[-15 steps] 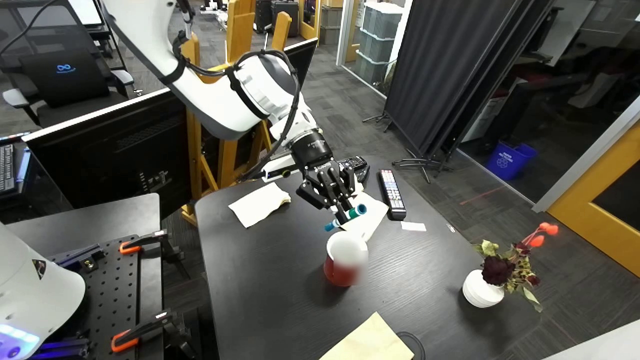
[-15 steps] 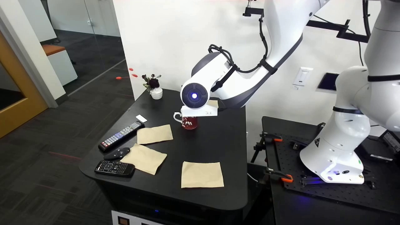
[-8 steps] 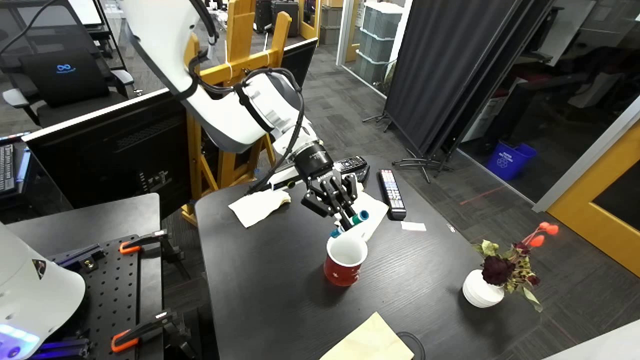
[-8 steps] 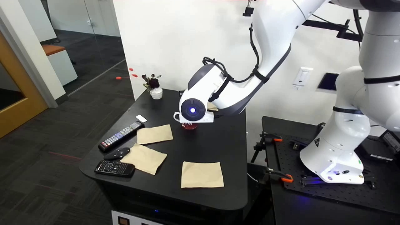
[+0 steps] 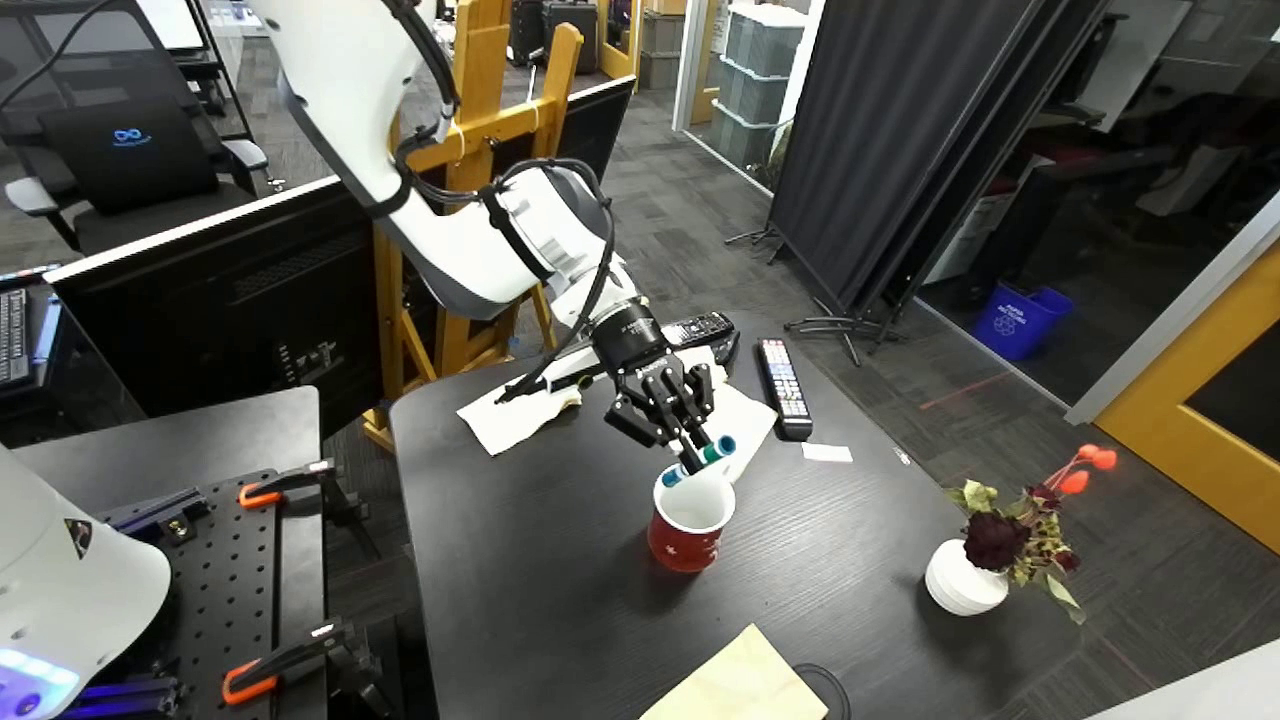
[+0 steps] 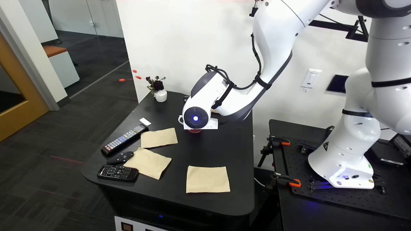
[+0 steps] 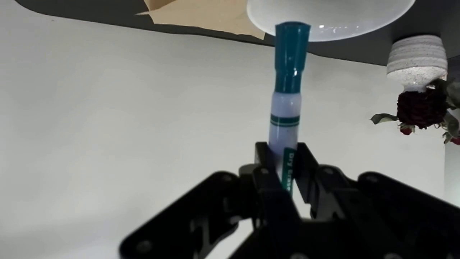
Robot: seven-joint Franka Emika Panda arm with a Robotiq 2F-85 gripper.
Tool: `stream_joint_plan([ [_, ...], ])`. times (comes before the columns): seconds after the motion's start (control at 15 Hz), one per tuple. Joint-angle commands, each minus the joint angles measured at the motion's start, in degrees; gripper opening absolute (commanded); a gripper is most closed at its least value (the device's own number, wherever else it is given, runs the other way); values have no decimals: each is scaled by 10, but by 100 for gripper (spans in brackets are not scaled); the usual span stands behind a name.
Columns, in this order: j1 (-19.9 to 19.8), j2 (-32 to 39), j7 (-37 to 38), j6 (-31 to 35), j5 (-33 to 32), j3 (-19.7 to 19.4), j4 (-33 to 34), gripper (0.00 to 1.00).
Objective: Pick up the marker and place it in the cup
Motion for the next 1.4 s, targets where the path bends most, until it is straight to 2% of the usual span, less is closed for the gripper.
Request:
stream_joint_plan([
  [0.0,-17,12,14,-2,-18,9,16,5],
  [0.4,-26,26,14,8,-37,10,29,5],
  [1.2,-29,70,3,18,-30,16,49,5],
  [1.27,-29,72,0,16,-27,17,50,15],
  [1.33,-29,76,1,14,-27,17,52,46],
])
